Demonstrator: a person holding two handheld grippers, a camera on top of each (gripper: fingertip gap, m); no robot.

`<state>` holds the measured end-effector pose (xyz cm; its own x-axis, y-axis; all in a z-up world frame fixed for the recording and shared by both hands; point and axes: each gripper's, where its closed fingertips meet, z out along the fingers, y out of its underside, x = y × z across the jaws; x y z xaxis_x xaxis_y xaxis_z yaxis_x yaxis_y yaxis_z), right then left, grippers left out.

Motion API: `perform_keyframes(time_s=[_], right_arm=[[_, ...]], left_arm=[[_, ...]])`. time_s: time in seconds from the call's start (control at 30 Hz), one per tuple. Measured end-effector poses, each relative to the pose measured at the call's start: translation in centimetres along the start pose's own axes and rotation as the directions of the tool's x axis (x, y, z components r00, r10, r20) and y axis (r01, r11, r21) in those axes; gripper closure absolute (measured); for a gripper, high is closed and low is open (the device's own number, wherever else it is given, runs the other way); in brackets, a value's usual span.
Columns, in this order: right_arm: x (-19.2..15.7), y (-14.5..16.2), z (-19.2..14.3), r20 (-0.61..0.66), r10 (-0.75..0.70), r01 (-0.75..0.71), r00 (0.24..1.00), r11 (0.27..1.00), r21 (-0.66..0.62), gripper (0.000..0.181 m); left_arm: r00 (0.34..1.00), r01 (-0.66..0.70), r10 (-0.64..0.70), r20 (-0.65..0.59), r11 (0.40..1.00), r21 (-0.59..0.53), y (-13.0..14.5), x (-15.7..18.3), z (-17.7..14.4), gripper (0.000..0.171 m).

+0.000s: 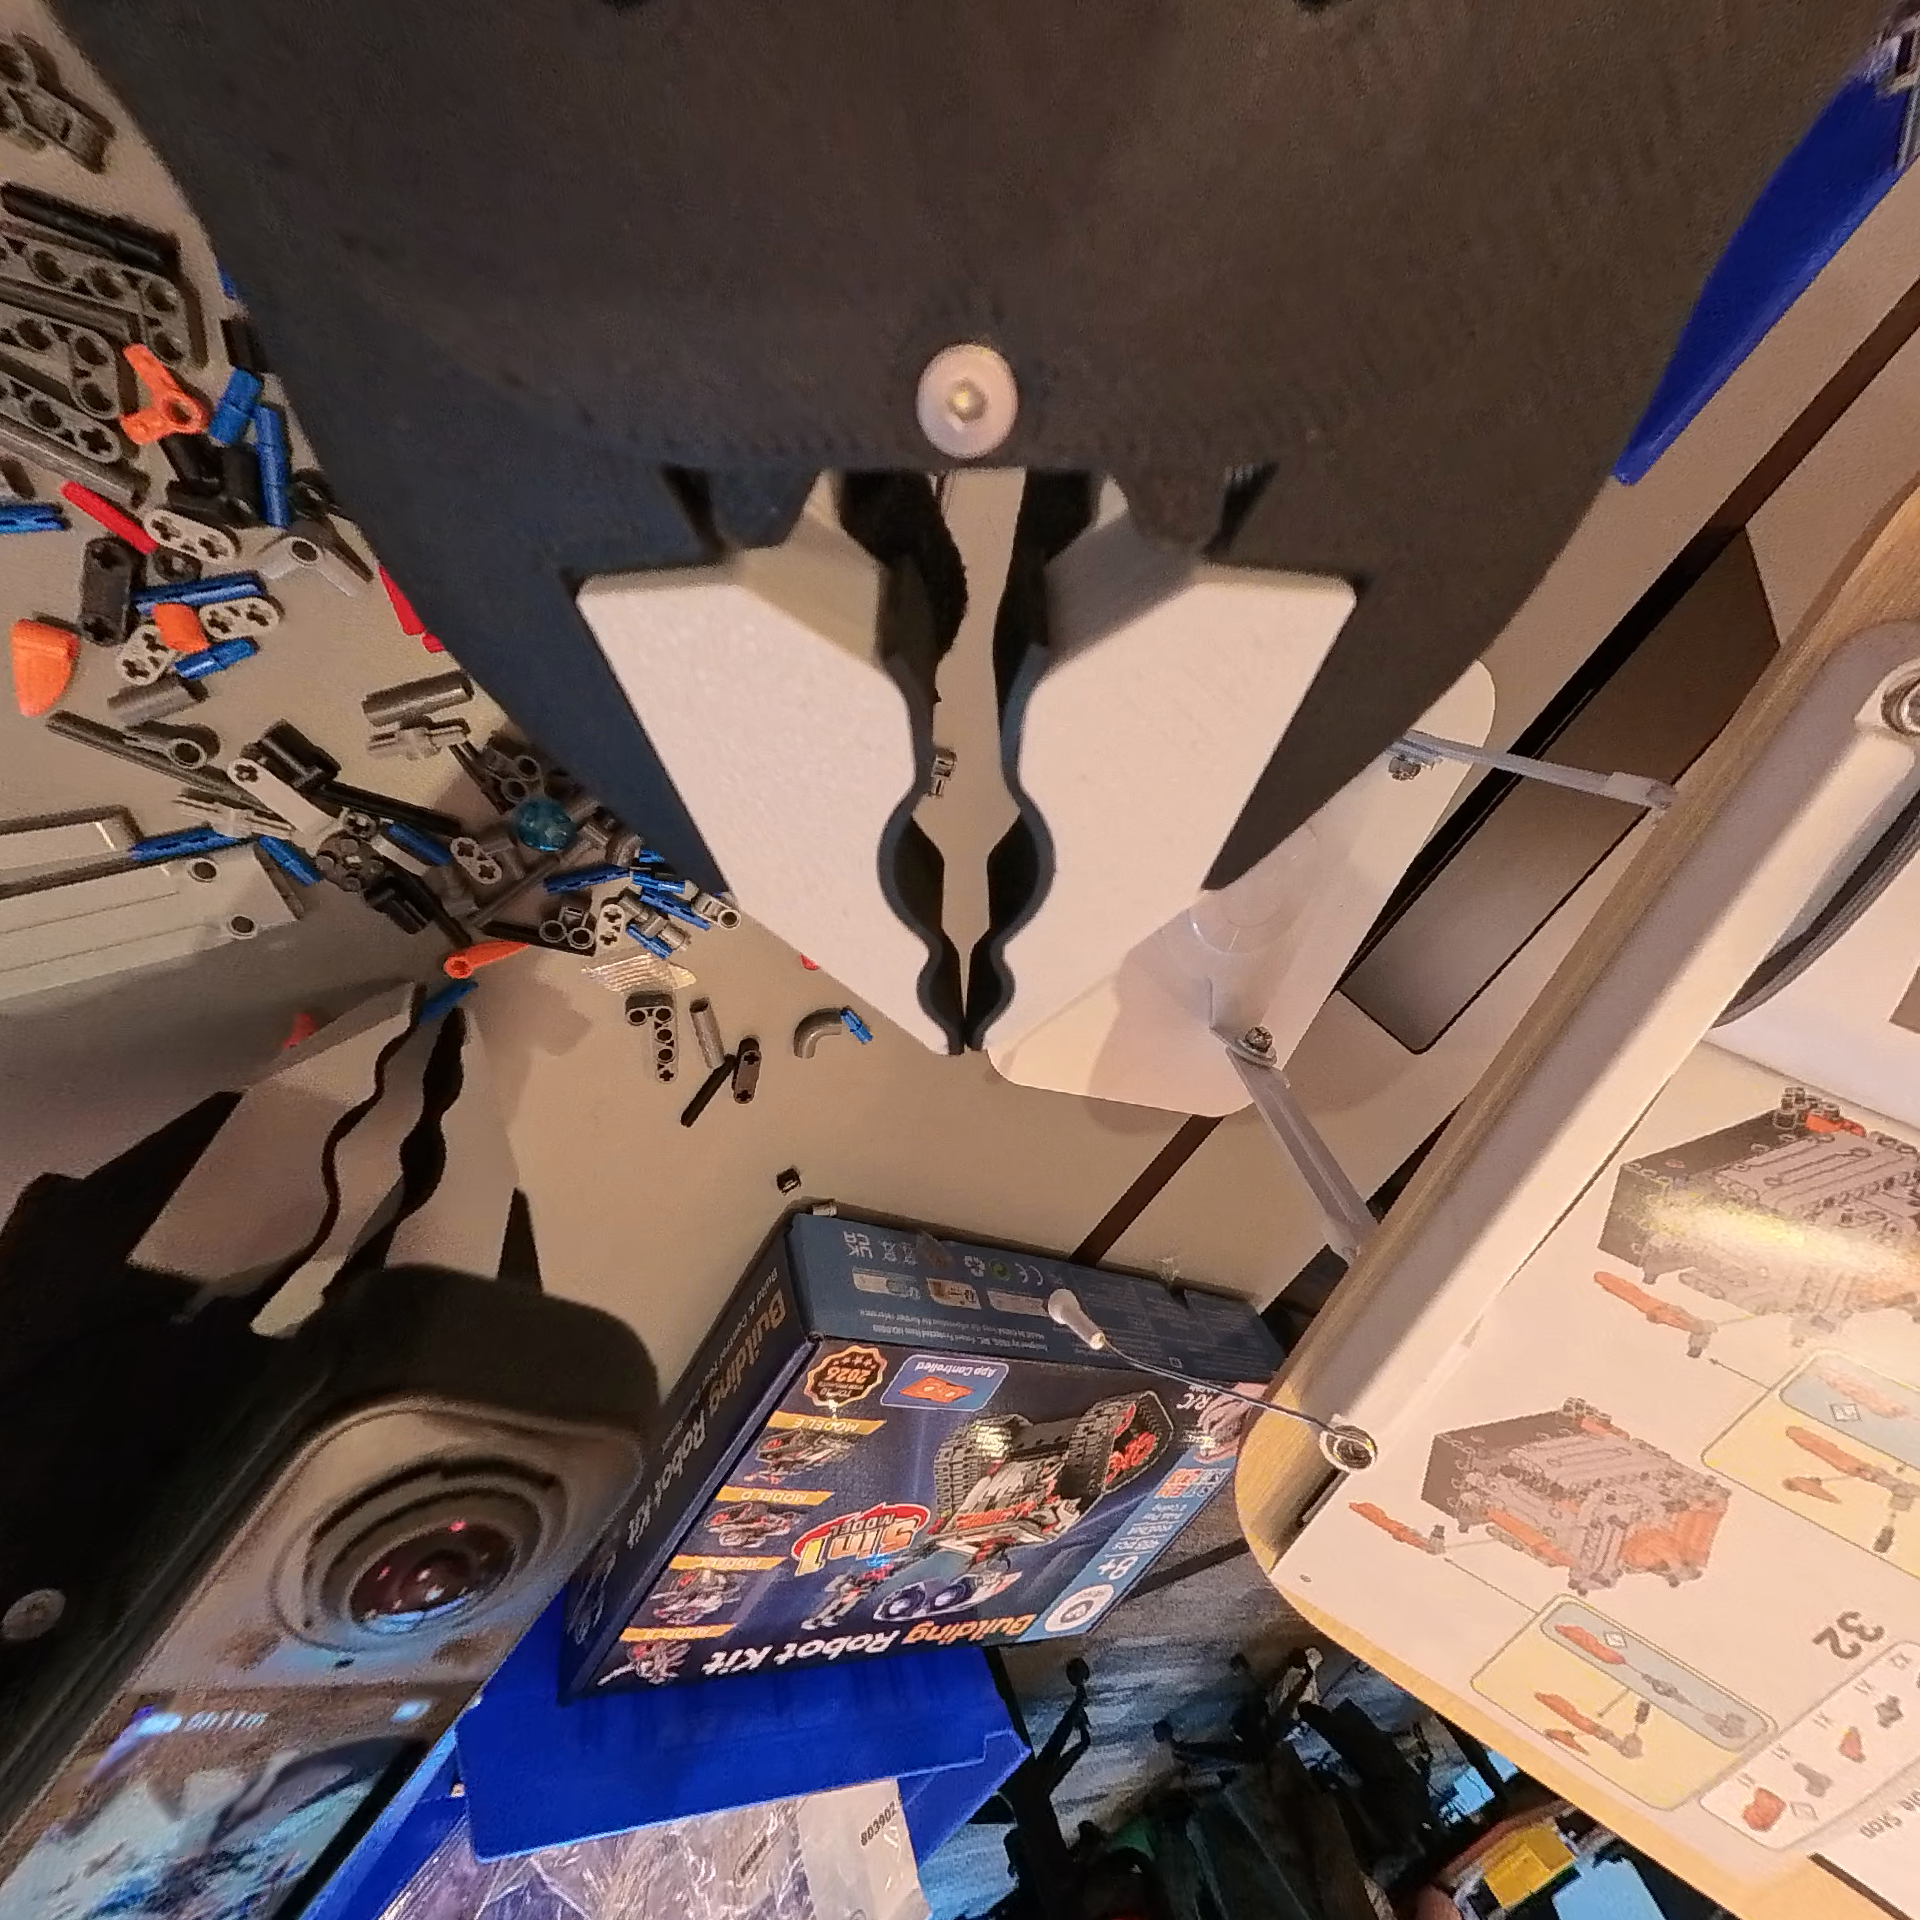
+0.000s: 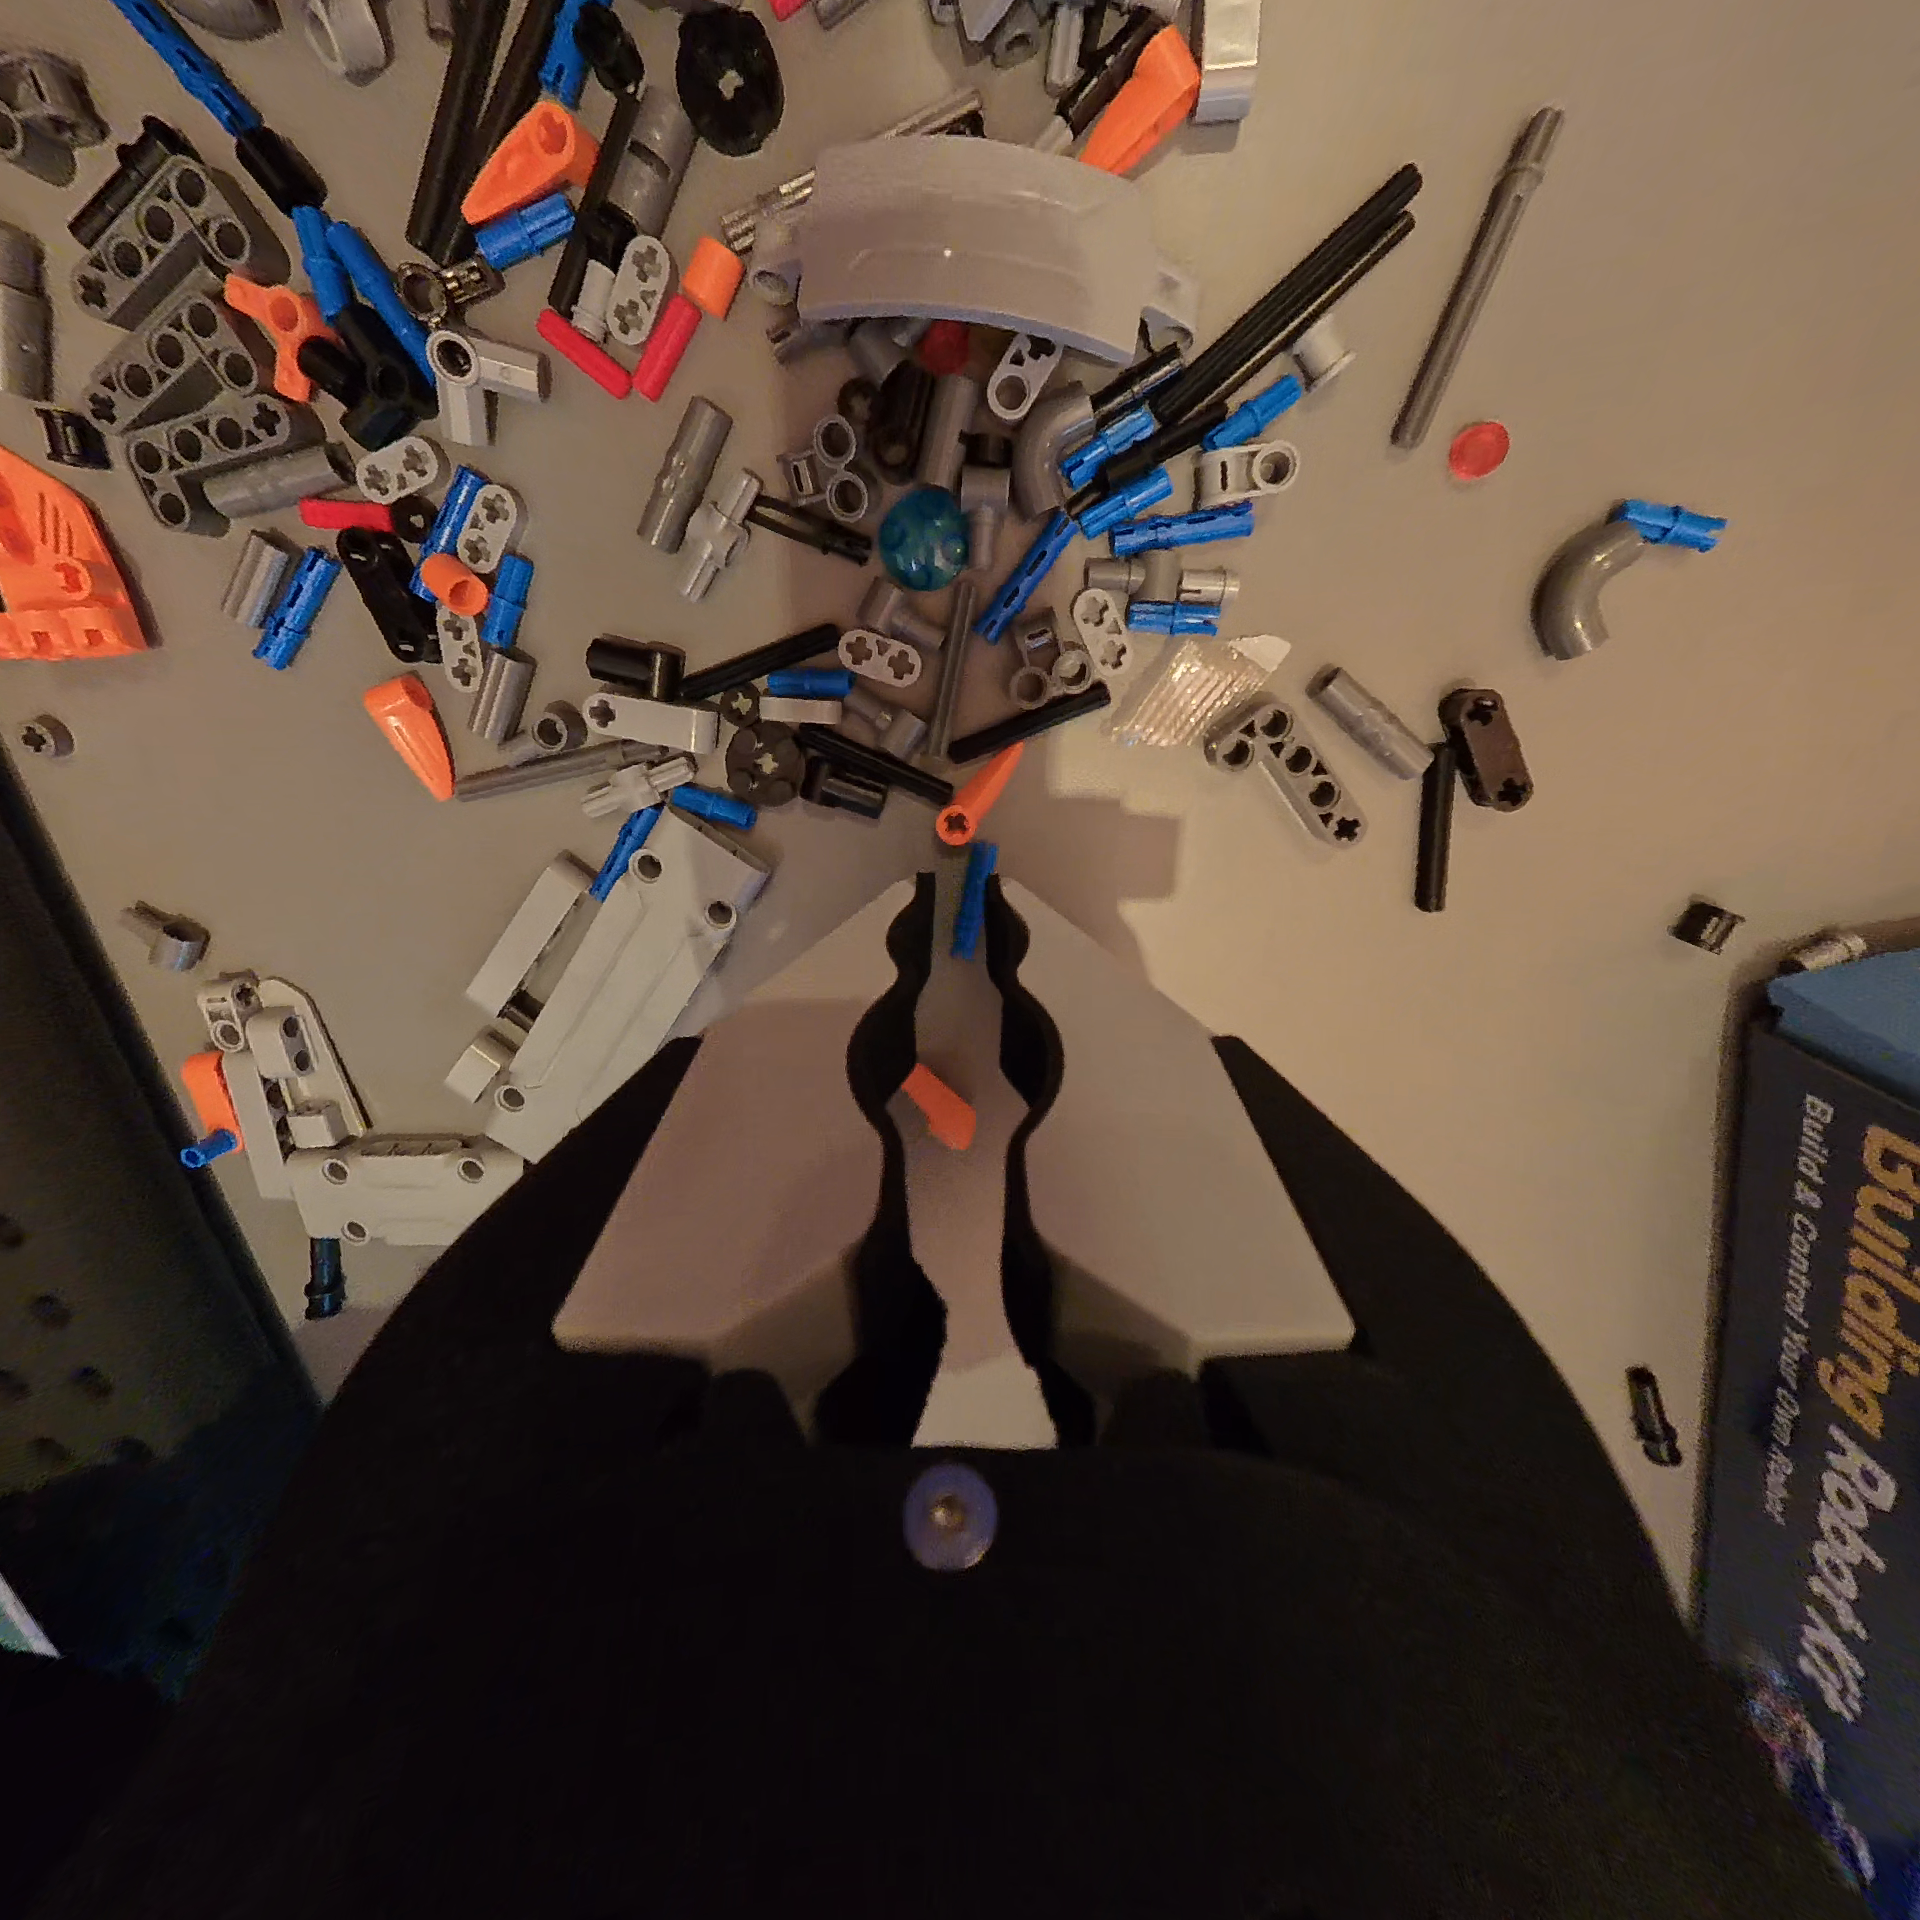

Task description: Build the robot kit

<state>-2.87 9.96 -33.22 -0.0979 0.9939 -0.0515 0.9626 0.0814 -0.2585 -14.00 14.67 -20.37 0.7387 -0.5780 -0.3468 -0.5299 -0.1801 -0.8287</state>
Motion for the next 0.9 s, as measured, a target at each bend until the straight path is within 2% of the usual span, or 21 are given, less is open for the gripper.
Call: perform_keyframes(time_s=[0.17, 0.33, 0.53, 0.73, 0.9], right_arm=[[-0.9, -0.4, -1.0, -0.030, 0.003, -0.001, 1.000, 0.999, 0.045, 0.172], [-4.6, -3.0, -1.5, -0.006, -0.078, 0.078, 0.997, 0.988, 0.135, 0.171], [-8.2, -6.3, 0.1, 0.028, -0.122, 0.113, 0.992, 0.967, 0.227, 0.172], [-9.0, -7.8, 2.5, 0.052, -0.094, 0.080, 0.994, 0.971, 0.226, 0.170], [-8.8, -8.2, 2.7, 0.051, -0.081, 0.066, 0.995, 0.968, 0.240, 0.173]], left_arm=[[1.000, -0.001, 0.001, -0.002, 1.000, -0.006, 0.1, 0.1, 0.2, 0.171], [1.000, -0.008, 0.008, -0.003, 1.000, -0.013, 0.3, 0.2, 0.4, 0.171], [1.000, -0.004, 0.004, -0.005, 1.000, -0.011, 0.3, 0.2, 0.4, 0.171], [1.000, -0.008, 0.008, -0.004, 1.000, -0.007, 0.2, 0.2, 0.2, 0.171], [1.000, -0.010, 0.010, -0.004, 1.000, -0.006, 0.1, 0.3, 0.2, 0.171]])
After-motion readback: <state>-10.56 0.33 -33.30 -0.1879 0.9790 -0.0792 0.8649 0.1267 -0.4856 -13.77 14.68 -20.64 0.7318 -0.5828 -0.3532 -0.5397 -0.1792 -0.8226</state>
